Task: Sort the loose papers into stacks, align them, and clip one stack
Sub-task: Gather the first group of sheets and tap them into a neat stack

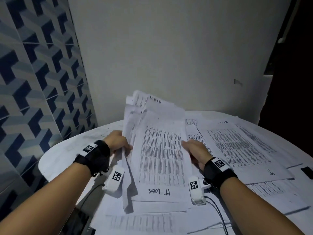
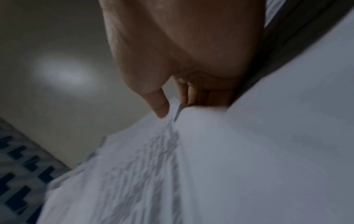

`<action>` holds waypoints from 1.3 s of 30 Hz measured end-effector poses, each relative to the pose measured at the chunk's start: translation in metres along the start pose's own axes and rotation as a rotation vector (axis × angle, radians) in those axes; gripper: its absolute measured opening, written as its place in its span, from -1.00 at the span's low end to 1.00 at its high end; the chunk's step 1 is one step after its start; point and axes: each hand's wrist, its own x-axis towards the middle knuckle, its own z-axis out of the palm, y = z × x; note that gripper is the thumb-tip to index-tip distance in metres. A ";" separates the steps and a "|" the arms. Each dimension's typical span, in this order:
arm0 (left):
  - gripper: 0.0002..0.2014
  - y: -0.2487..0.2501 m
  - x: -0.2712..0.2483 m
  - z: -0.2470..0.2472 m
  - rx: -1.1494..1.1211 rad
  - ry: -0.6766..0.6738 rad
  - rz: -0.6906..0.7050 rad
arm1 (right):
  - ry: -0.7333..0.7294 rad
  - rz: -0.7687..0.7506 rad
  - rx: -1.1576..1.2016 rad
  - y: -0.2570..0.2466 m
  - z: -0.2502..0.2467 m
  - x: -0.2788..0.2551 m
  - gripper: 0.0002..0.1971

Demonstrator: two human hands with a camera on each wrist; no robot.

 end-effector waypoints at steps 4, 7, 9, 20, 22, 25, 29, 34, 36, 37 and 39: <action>-0.77 0.025 -0.008 -0.044 -0.049 0.188 0.108 | 0.010 0.076 0.174 -0.008 -0.012 -0.008 -0.74; -0.67 0.041 -0.014 -0.077 -0.173 0.247 0.157 | 0.027 -0.038 0.111 -0.022 -0.013 -0.012 -0.65; -0.62 0.050 -0.018 -0.093 -0.296 0.281 0.184 | 0.011 -0.170 0.108 -0.043 -0.008 -0.019 -0.56; -0.51 0.016 -0.007 -0.053 -0.079 0.086 -0.143 | -0.179 -0.095 0.215 -0.041 0.040 -0.046 -0.38; -0.65 -0.010 0.004 -0.041 -0.083 0.058 -0.207 | -0.149 0.032 0.011 -0.018 0.034 -0.029 -0.36; -0.01 -0.077 0.064 -0.040 -0.176 -0.032 -0.207 | -0.123 0.087 -0.086 -0.006 0.026 -0.015 -0.56; -0.31 -0.046 0.037 -0.041 -0.320 -0.053 -0.189 | -0.098 -0.002 0.012 -0.036 0.027 -0.021 -0.51; -0.79 0.035 -0.012 -0.056 -0.450 0.020 0.019 | -0.231 -0.080 0.085 -0.091 0.022 -0.031 -0.63; -0.78 0.057 -0.022 -0.063 -0.519 0.024 0.087 | -0.213 -0.152 0.031 -0.112 0.019 -0.038 -0.67; -0.77 0.066 -0.028 -0.067 -0.546 0.007 0.131 | -0.184 -0.211 0.037 -0.121 0.018 -0.040 -0.67; -0.62 0.080 -0.039 -0.073 -0.592 -0.049 0.201 | -0.108 -0.320 0.078 -0.135 0.017 -0.047 -0.60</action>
